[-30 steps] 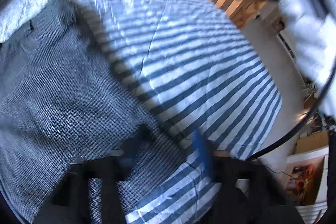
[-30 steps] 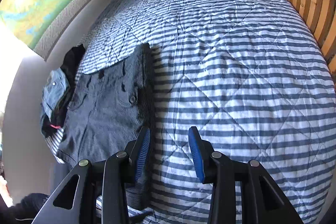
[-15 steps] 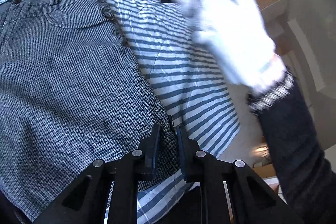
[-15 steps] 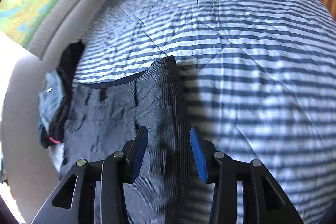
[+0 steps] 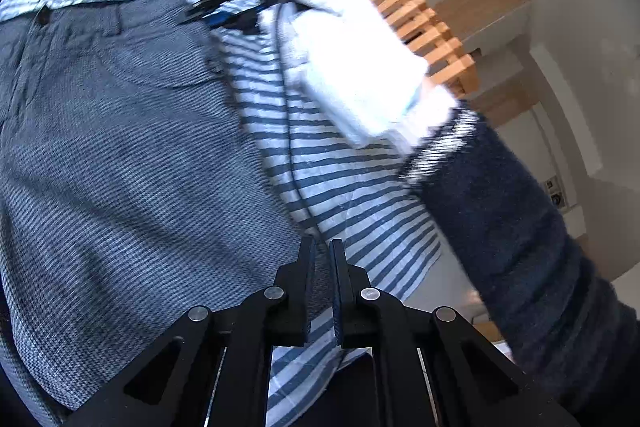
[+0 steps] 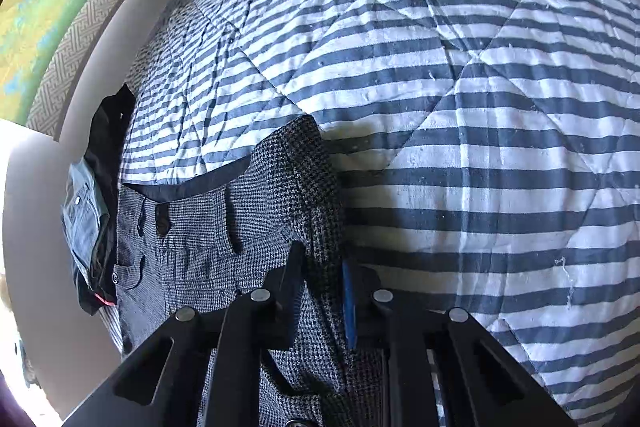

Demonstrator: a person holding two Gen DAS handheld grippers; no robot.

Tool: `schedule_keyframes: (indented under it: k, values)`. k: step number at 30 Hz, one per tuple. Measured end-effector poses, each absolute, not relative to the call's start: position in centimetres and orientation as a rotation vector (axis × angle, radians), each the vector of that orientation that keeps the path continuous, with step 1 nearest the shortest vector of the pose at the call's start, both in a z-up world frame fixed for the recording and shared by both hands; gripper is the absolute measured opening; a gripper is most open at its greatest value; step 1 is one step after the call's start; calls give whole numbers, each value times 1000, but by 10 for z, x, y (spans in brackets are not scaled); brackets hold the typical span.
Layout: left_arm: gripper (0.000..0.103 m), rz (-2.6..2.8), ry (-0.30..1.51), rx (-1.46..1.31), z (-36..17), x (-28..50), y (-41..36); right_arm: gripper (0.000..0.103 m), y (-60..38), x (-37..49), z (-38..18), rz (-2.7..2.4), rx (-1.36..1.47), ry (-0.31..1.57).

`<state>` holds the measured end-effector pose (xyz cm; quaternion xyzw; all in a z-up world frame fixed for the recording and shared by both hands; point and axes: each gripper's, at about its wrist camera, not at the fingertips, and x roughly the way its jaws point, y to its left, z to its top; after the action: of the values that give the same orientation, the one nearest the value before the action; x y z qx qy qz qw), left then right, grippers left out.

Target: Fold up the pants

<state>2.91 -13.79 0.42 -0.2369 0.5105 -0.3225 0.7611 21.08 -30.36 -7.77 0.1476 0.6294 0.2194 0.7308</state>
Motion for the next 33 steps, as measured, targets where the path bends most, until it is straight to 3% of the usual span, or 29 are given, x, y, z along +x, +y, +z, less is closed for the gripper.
schedule_keyframes:
  k: [3,5,6,8,14,20,30,32,33]
  values:
    - [10,-679,1162,-464,-6,24,-144,13,-300,205,-71,471,285,1380]
    - [28,-674,1165,-429,-5,22,-151,12,-299,202,-66,477,278,1383]
    - [49,-661,1152,-399,-3,23,-159,12,-299,201,-64,477,271,1383]
    - [71,-651,1135,-381,0,25,-167,12,-297,200,-57,484,242,1384]
    - [72,-610,1172,-408,-12,51,-188,13,-291,198,-45,555,115,1418]
    - [71,-499,1207,-482,-34,57,-168,23,-326,193,-33,502,124,1402]
    - [67,-439,1311,-125,-55,43,-270,24,-401,186,3,465,197,1336]
    - [44,-404,1310,-115,-64,40,-272,25,-404,187,2,482,217,1335]
    - [40,-405,1310,-153,-66,39,-267,25,-403,187,1,490,221,1336]
